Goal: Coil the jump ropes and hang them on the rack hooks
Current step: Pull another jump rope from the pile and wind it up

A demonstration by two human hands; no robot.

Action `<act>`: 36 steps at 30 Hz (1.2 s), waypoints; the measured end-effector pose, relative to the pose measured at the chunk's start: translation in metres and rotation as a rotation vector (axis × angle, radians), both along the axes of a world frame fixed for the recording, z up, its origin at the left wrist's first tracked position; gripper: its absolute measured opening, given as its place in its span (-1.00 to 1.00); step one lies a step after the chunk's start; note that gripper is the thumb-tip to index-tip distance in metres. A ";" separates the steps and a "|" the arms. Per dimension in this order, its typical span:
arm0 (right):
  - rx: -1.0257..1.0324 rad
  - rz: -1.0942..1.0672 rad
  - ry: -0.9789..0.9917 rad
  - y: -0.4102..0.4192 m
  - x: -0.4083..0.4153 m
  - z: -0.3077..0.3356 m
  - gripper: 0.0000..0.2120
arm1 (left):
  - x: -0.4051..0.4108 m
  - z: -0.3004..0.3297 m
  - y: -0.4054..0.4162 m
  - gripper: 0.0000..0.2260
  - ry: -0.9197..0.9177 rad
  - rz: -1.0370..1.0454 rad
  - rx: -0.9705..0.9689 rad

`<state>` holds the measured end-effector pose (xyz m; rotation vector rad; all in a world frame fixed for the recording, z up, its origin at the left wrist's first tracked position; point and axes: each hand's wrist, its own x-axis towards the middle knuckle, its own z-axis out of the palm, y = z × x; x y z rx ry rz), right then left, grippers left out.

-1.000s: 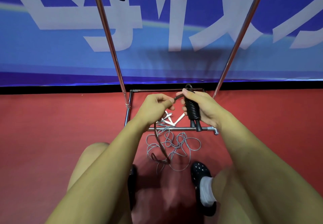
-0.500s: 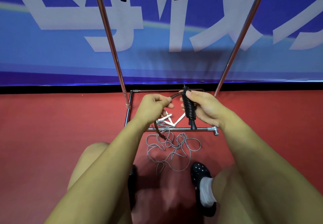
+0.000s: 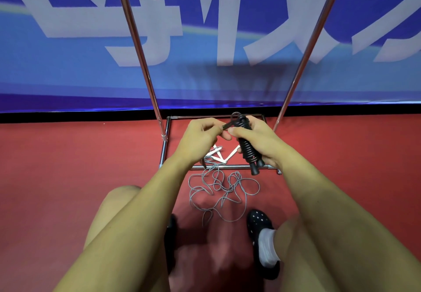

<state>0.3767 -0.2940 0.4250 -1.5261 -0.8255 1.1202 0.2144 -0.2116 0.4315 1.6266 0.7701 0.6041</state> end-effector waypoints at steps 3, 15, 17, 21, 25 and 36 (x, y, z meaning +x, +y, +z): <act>0.025 0.088 0.156 -0.002 -0.009 0.007 -0.92 | -0.001 -0.001 0.001 -0.78 -0.024 -0.014 -0.007; 0.069 0.088 0.021 0.000 -0.008 0.002 -0.82 | 0.000 -0.002 0.005 -0.80 0.122 -0.045 -0.081; 0.076 0.081 0.008 0.001 -0.009 0.001 -0.83 | -0.001 0.001 0.003 -0.78 0.114 -0.052 -0.176; 0.099 0.000 0.022 0.002 -0.007 0.004 -0.88 | -0.005 0.005 0.001 -0.58 0.300 -0.098 -0.254; 0.064 -0.086 0.024 -0.002 0.006 0.010 -0.84 | -0.005 0.003 0.000 -0.56 0.176 -0.137 -0.388; 0.080 -0.144 0.123 0.001 0.014 -0.001 -0.87 | 0.003 0.001 -0.001 -0.76 0.060 -0.031 -0.428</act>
